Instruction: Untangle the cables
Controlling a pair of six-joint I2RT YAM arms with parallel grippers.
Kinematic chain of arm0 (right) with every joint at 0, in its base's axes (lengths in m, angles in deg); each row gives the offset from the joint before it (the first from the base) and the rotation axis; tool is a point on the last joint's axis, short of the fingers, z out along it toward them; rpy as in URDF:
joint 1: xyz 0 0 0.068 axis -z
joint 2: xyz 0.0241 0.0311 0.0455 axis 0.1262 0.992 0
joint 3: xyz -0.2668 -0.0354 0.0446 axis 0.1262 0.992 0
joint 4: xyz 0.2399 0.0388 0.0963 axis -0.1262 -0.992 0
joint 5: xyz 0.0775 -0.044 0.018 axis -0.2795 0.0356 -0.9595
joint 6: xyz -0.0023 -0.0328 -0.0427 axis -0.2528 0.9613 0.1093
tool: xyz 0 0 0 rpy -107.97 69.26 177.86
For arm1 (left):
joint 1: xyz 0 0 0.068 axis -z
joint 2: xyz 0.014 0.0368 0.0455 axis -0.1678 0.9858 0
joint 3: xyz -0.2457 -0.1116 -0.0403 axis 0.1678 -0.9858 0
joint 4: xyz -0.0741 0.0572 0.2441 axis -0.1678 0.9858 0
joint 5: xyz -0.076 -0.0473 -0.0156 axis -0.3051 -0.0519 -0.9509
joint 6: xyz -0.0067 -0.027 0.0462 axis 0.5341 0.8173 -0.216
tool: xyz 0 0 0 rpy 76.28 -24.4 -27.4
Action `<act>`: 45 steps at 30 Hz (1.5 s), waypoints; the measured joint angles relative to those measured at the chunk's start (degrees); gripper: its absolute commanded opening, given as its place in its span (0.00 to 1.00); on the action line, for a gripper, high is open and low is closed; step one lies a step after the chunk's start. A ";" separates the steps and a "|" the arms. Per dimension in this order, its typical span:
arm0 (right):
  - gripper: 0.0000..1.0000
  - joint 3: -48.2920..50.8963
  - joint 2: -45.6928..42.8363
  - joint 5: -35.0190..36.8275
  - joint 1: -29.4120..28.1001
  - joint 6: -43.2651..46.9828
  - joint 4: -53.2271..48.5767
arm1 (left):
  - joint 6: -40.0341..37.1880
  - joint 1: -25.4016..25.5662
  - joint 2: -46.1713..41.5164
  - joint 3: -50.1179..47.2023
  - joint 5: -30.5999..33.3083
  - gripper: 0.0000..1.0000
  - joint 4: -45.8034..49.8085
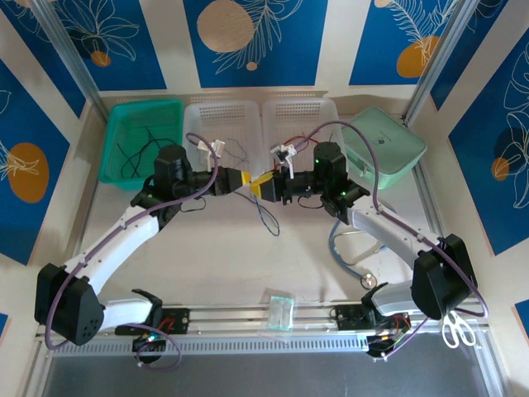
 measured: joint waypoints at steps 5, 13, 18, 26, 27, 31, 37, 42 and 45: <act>0.32 -0.22 0.52 -0.59 1.62 -0.02 0.00 | 0.00 0.07 0.00 0.00 -0.07 0.00 0.02; 0.28 -0.28 1.62 -1.38 2.25 0.09 0.02 | 0.02 0.07 0.00 0.00 -0.07 0.00 0.00; 0.16 -0.31 3.13 -2.10 2.03 0.09 0.04 | 0.02 0.09 0.00 0.13 -0.07 0.00 0.00; 0.00 -0.63 3.50 -3.41 1.99 -0.15 0.70 | 0.02 0.15 0.00 0.52 -0.04 0.00 0.04; 0.00 -0.63 3.50 -3.41 1.99 -0.15 0.70 | 0.02 0.15 0.00 0.52 -0.07 0.00 0.04; 0.00 -0.63 3.50 -3.23 2.01 0.04 0.68 | 0.00 0.15 0.00 0.52 0.00 0.00 0.20; 0.00 -0.59 3.41 -1.16 2.23 0.04 0.70 | 0.04 0.17 -0.24 0.52 3.26 0.00 0.66; 0.00 -0.59 3.39 -0.35 2.36 0.46 0.68 | 2.08 0.28 -0.22 -0.07 5.22 0.00 -1.29; 0.00 -0.33 2.73 0.59 2.69 0.66 0.63 | 3.04 0.28 -0.09 -0.15 5.60 0.00 -1.86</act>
